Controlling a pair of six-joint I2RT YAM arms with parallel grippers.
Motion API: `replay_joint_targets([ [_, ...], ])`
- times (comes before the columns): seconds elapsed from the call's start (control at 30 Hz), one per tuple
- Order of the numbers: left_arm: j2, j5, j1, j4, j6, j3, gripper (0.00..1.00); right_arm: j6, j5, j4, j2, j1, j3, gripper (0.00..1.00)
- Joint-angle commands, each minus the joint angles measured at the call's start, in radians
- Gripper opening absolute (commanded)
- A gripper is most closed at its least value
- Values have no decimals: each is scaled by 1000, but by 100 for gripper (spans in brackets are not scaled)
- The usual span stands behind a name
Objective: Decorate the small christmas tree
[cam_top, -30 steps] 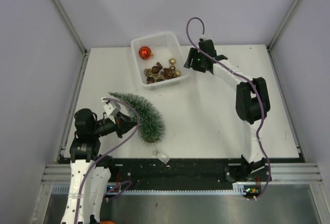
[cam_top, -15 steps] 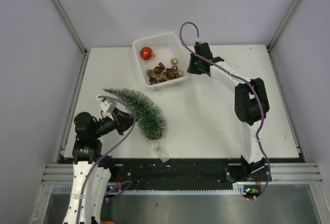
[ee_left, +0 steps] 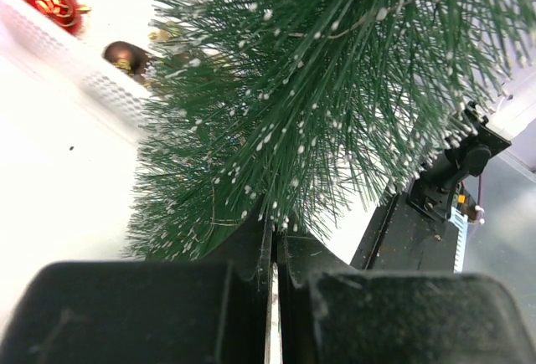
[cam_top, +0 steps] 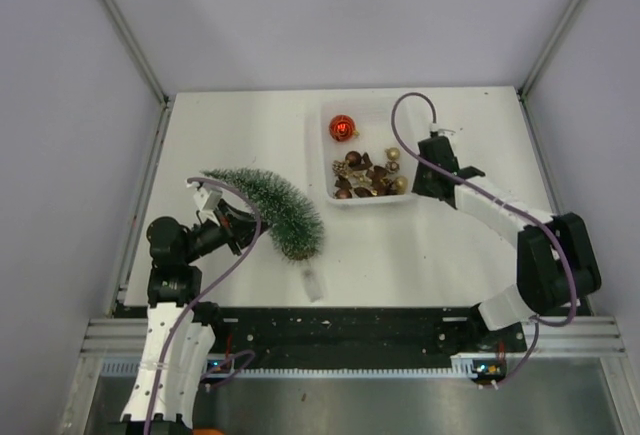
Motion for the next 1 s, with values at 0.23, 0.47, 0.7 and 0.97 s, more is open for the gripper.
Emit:
replay_joint_targets([
  [0.23,-9,81,3,78,4,3,0,52,114,-171,-329,-87,15,42],
  [0.47,-48,78,3,87,-15,-7,0,24,-22,-133,-9,48,339,50],
  [0.7,-40,60,3,82,-21,11,0,75,-84,-73,139,129,283,54],
  [0.97,-48,58,3,49,14,5,0,118,-84,-20,226,128,218,54],
])
